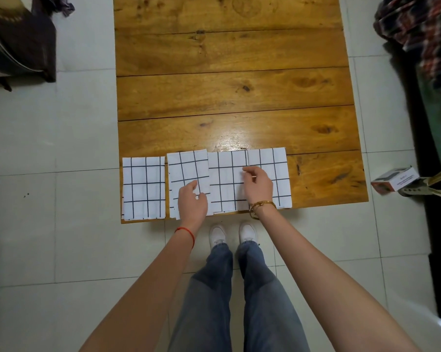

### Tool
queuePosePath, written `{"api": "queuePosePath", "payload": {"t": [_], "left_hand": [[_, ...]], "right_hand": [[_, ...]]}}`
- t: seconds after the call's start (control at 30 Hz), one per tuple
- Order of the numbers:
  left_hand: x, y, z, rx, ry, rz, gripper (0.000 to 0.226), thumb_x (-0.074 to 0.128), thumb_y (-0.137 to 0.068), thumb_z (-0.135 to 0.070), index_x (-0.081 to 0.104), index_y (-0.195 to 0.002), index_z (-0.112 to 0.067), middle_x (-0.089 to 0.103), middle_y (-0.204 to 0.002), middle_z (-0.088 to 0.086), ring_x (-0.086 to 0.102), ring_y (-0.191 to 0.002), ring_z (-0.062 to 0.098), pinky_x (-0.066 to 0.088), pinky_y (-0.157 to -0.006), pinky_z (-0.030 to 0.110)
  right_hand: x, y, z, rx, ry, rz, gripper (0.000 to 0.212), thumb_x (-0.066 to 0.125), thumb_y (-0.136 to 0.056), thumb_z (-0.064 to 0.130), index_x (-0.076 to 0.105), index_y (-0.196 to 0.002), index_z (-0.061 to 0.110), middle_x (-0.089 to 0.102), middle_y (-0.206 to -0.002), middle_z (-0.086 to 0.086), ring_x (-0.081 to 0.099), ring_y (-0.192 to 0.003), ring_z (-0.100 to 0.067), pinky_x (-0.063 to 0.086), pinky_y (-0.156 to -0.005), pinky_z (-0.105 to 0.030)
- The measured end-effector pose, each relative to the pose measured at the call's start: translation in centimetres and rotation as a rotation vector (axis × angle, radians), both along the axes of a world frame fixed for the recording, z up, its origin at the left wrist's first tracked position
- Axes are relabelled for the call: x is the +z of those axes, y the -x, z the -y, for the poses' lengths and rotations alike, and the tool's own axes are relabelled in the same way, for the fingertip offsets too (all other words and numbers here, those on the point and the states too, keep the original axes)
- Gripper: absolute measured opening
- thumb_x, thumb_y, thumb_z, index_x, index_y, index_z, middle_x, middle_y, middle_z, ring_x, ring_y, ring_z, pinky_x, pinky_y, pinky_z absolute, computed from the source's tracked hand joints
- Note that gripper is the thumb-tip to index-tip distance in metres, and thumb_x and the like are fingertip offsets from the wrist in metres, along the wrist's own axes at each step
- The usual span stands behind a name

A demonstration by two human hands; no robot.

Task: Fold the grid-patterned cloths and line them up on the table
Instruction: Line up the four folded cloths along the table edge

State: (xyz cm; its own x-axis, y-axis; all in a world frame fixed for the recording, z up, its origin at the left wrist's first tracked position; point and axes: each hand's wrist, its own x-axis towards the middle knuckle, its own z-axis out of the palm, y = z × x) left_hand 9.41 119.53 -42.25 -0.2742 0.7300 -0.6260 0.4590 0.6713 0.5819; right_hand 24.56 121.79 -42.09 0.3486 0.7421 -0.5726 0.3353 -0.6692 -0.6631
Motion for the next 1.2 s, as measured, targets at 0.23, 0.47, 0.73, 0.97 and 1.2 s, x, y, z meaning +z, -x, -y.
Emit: {"api": "queuePosePath", "payload": {"t": [0.23,0.47,0.73,0.97,1.2], "left_hand": [[-0.4,4.0,-0.1,0.055,-0.017,-0.088,0.047,0.047,-0.096,-0.007,0.042,-0.142,-0.009,0.041,-0.144,0.010,0.042,-0.133,0.025,0.035,-0.112,0.035],[-0.7,5.6,-0.4,-0.140,0.108,-0.049,0.045,0.042,-0.097,-0.009,0.040,-0.140,0.002,0.031,-0.151,0.012,0.033,-0.137,0.026,0.034,-0.108,0.029],[-0.8,6.0,-0.4,-0.121,0.071,-0.008,0.050,0.040,-0.099,-0.009,0.032,-0.148,-0.008,0.026,-0.155,0.008,0.025,-0.143,0.024,0.022,-0.118,0.034],[-0.4,6.6,-0.5,-0.042,0.014,0.026,0.048,0.041,-0.098,-0.005,0.038,-0.145,-0.013,0.040,-0.145,0.007,0.041,-0.132,0.022,0.035,-0.111,0.033],[0.7,10.4,-1.2,0.184,-0.139,-0.164,0.041,0.043,-0.095,-0.003,0.052,-0.135,-0.011,0.047,-0.138,0.009,0.047,-0.127,0.025,0.040,-0.108,0.037]], "right_hand": [[-0.5,5.6,-0.1,0.164,0.173,-0.273,0.030,0.045,-0.094,0.016,0.063,-0.117,0.013,0.065,-0.118,-0.008,0.062,-0.107,-0.025,0.049,-0.096,-0.044],[-0.2,5.9,-0.1,0.239,0.212,-0.173,0.039,0.037,-0.098,0.013,0.049,-0.136,0.011,0.054,-0.134,-0.004,0.052,-0.120,-0.020,0.037,-0.093,-0.019],[-1.6,6.4,-0.9,0.213,0.213,-0.193,0.036,0.042,-0.095,0.016,0.056,-0.128,0.011,0.057,-0.131,-0.009,0.056,-0.117,-0.026,0.045,-0.102,-0.042],[-1.0,7.0,-0.9,0.165,0.195,-0.169,0.035,0.041,-0.096,0.015,0.056,-0.127,0.010,0.060,-0.126,-0.007,0.059,-0.110,-0.023,0.046,-0.100,-0.035],[-0.4,9.8,-1.2,0.186,0.144,-0.229,0.030,0.044,-0.095,0.016,0.062,-0.118,0.013,0.064,-0.119,-0.006,0.061,-0.106,-0.022,0.048,-0.098,-0.037]]}}
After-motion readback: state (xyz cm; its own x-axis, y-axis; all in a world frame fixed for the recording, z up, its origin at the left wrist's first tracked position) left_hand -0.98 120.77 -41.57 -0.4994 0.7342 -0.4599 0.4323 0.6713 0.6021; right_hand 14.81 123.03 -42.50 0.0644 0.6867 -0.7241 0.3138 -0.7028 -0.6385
